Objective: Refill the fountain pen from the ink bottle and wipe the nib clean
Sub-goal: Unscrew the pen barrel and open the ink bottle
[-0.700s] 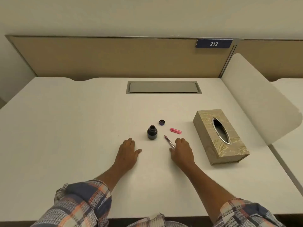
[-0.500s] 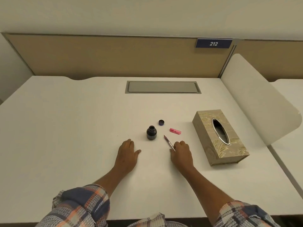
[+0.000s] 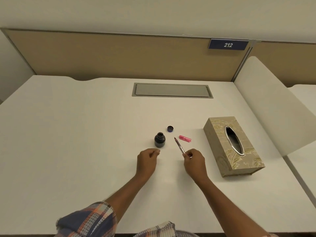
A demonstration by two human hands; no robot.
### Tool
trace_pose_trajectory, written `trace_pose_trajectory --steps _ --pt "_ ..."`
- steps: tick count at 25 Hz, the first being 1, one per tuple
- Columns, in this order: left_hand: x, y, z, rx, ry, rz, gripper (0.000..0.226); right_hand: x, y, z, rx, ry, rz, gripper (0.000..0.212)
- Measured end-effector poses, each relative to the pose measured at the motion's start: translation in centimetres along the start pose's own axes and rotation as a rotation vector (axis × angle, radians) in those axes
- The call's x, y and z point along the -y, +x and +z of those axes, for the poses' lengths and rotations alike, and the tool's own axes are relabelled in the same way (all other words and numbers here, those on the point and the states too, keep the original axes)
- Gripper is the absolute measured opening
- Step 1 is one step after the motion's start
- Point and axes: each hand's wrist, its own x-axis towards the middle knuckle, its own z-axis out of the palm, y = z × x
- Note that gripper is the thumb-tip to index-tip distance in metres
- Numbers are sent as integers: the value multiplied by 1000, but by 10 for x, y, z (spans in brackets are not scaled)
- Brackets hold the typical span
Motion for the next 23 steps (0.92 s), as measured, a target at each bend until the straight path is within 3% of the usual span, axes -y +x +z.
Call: trace_pose_trajectory --steps 10,15,20,23 --pt "-51 16 18 292 -610 -208 24 40 -8 -25 152 131 9 9" --pt "-64 21 20 319 -768 -215 19 55 -11 -38 282 204 1 15" --pt "-73 22 18 307 -862 -205 21 55 -13 -46 522 376 109 40" --pt "-77 21 20 268 -867 -200 20 54 -14 -49 542 451 132 42"
